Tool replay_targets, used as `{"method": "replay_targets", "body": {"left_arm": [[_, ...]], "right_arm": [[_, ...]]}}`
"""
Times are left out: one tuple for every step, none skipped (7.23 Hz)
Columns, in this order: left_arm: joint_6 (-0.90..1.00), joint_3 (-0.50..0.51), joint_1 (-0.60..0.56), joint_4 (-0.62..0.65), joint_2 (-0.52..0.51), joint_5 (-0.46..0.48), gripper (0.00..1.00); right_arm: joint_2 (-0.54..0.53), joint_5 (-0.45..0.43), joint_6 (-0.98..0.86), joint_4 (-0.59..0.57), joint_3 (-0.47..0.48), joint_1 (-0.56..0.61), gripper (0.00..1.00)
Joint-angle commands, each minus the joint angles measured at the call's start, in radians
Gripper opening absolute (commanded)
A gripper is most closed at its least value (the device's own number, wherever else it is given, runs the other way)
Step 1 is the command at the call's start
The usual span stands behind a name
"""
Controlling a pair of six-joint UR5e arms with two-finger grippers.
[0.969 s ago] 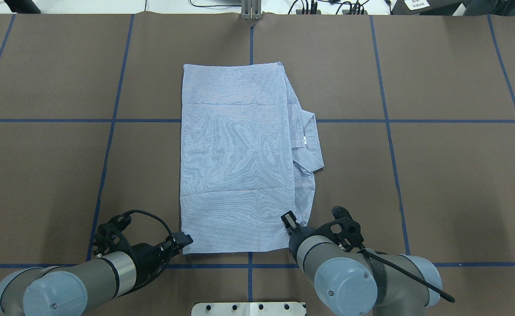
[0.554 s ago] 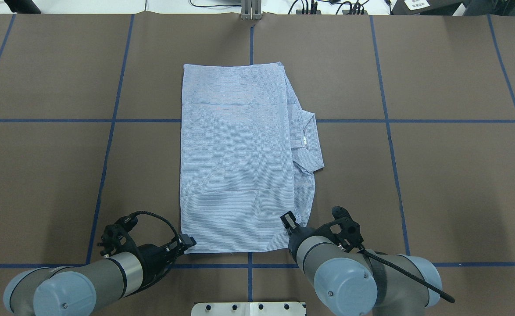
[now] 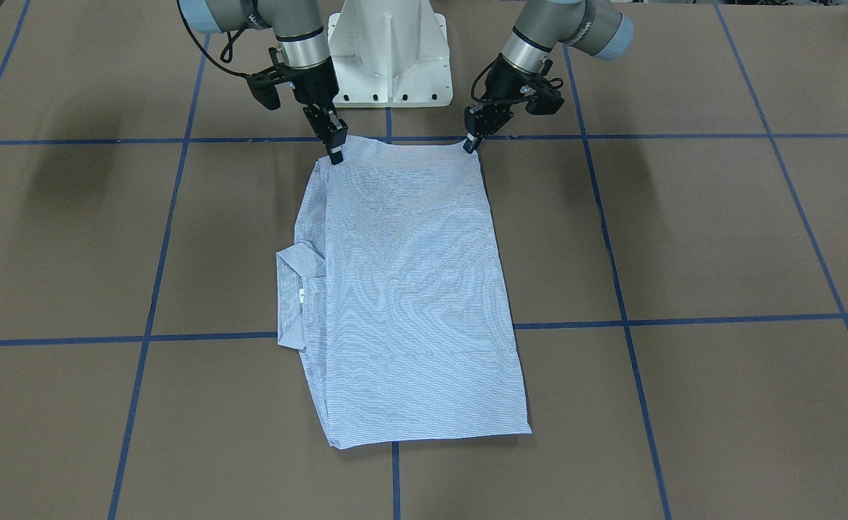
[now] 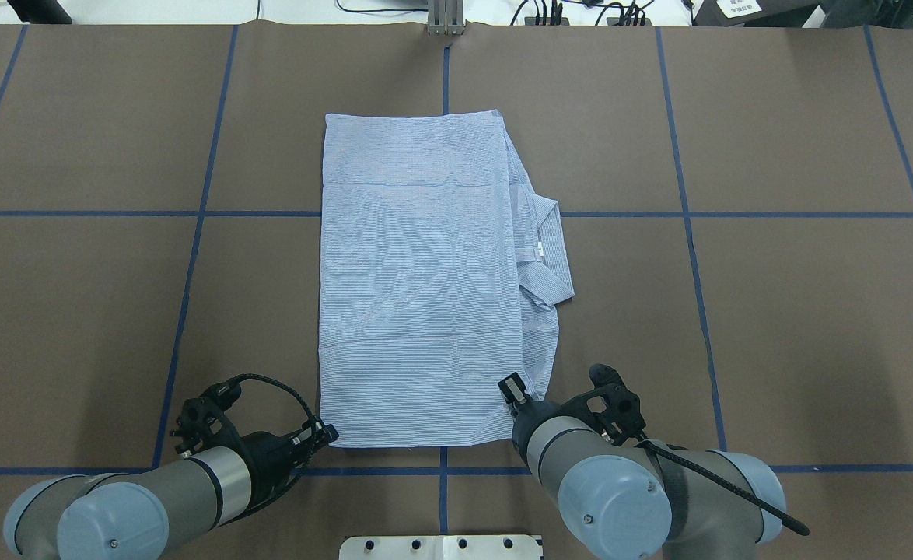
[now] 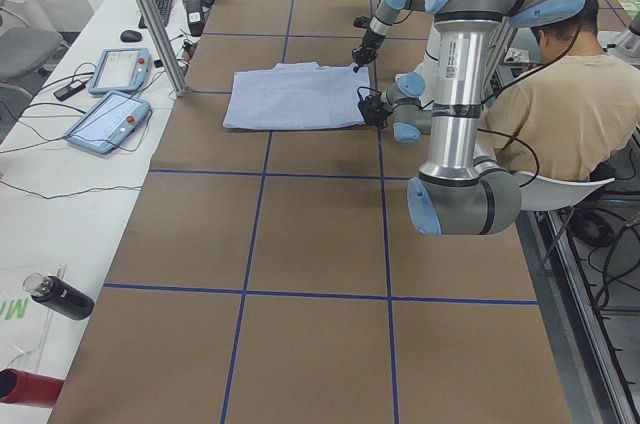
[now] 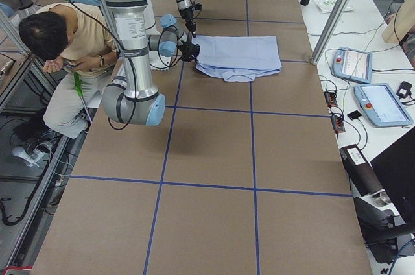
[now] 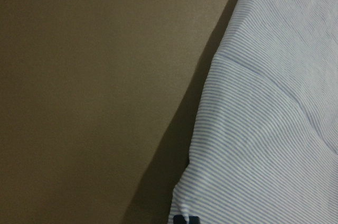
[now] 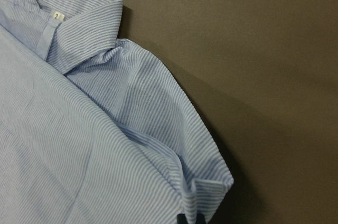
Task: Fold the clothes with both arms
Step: 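Move the left gripper to the shirt's near corner beside the right gripper, then grasp the near edge with both grippers and fold it away from the robot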
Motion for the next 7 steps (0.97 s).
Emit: {"method": "replay_targets", "body": {"left_arm": [[-0.001,-0.024,0.014,0.000,-0.002,-0.005,0.00],[0.001,-0.086,0.014,0.000,0.004,-0.012,0.00],[-0.001,-0.125,0.014,0.000,0.005,-0.013,0.00],[-0.001,-0.189,0.012,0.000,0.008,-0.060,0.00],[-0.001,-0.247,0.009,0.000,0.019,-0.097,0.00],[0.004,-0.274,-0.021,0.000,0.020,-0.123,0.00],[0.017,-0.263,-0.132,0.002,0.008,-0.212,0.00]], "right_arm": [[-0.009,-0.002,0.001,0.001,0.002,-0.003,0.00],[-0.023,-0.002,0.002,0.001,0.034,-0.006,0.00],[-0.072,-0.002,0.002,0.001,0.095,-0.009,0.00],[-0.110,0.005,0.002,0.000,0.176,-0.007,0.00],[-0.135,0.011,0.001,-0.002,0.240,-0.006,0.00],[-0.120,0.029,-0.001,-0.002,0.255,0.049,0.00],[-0.105,0.134,-0.011,0.003,0.231,0.157,0.00]]}}
